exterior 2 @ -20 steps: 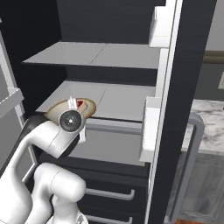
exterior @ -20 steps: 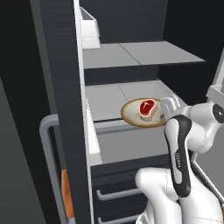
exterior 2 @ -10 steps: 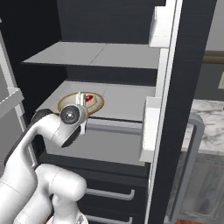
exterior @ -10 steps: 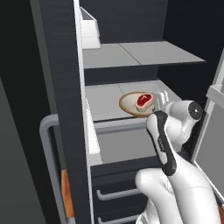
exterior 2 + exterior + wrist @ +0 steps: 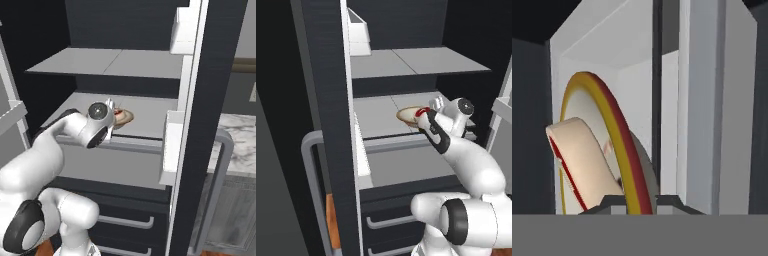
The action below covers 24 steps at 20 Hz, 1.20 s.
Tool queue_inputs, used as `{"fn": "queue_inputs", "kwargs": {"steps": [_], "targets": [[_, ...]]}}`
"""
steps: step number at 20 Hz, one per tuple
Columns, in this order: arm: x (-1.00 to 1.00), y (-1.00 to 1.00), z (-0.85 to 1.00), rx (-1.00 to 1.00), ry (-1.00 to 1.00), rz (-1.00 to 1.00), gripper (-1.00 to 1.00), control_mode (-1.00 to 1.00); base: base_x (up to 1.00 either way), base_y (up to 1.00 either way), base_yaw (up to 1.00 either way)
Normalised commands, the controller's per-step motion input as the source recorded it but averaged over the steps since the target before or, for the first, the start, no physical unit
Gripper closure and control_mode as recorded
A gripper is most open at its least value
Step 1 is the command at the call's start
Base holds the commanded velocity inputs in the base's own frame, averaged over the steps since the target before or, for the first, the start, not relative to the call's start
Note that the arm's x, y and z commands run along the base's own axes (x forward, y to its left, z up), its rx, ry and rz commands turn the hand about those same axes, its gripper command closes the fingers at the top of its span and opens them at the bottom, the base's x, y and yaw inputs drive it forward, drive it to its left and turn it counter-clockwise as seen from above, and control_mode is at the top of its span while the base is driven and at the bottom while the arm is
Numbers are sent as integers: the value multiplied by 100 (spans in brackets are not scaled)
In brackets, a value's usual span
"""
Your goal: Place one of the steaks on the plate and the other in the bowl. Then place the bowl in the fridge.
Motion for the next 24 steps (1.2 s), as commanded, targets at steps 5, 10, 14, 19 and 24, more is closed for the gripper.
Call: {"fn": "queue_inputs", "kwargs": {"steps": [5, 10, 14, 19, 24], "targets": [[58, -27, -10, 0, 0, 0, 100, -100, 0, 0, 0], [33, -22, -53, 0, -1, 0, 100, -100, 0, 0, 0], [23, -8, -51, -1, -6, 0, 100, -100, 0, 0, 0], [26, -3, -48, -4, -6, 0, 100, -100, 0, 0, 0], [43, -1, -30, -5, 0, 0, 100, -100, 0, 0, 0]]}}
